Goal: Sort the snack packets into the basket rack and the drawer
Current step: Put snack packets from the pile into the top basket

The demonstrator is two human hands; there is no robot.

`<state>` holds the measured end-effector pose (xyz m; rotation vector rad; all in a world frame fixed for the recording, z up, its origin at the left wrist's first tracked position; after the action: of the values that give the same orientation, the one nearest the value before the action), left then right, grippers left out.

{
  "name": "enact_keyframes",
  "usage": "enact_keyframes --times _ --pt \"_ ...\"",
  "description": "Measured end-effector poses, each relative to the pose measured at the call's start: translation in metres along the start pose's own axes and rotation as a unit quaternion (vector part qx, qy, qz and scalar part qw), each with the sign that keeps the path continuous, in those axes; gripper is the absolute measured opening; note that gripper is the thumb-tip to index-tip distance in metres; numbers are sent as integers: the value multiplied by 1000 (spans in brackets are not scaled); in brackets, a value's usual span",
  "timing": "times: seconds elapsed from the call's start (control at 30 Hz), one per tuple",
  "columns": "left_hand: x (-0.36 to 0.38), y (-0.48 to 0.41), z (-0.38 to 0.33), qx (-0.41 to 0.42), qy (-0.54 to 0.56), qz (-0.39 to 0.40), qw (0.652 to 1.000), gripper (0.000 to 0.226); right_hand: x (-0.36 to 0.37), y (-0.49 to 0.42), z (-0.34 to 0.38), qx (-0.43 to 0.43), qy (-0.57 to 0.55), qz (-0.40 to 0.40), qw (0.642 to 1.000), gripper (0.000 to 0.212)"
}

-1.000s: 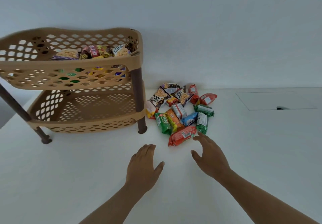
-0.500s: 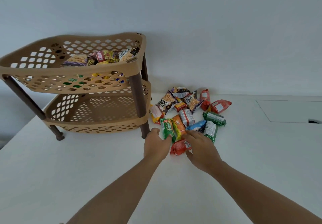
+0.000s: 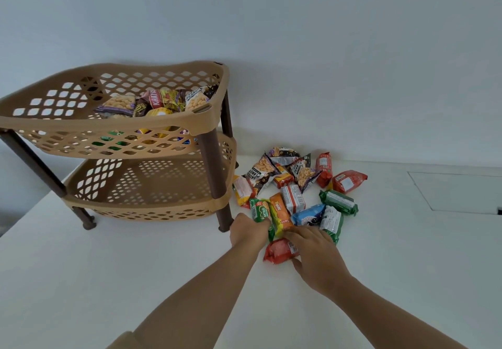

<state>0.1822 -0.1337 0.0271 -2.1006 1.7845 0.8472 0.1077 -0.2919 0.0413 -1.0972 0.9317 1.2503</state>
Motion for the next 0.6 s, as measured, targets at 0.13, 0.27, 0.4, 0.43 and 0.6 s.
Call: enact_keyframes --times 0.13,0.27,0.4,0.43,0.6 --pt "4 -5 2 -16 22 -4 1000 40 1 0 -1 -5 23 7 1000 62" --pt "5 -4 0 -26 26 2 999 40 2 5 -2 5 34 21 999 60" --pt "0 0 -1 -60 77 1 995 44 5 9 -2 -11 27 30 999 58" --pt "-2 1 0 -68 88 3 994 45 4 12 -3 -7 25 33 999 57" --pt "-15 14 9 -69 142 11 987 40 -1 29 -3 40 -39 11 998 54"
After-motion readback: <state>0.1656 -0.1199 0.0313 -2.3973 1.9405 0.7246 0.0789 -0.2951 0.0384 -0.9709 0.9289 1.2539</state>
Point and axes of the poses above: each hand's wrist, its own y-axis away from the middle knuckle, its own x-axis out of the palm, z = x × y, the point moved 3 cm from there along -y, towards the middle knuckle, and after that the axes turned 14 degrees about x, right-handed, at the moved point
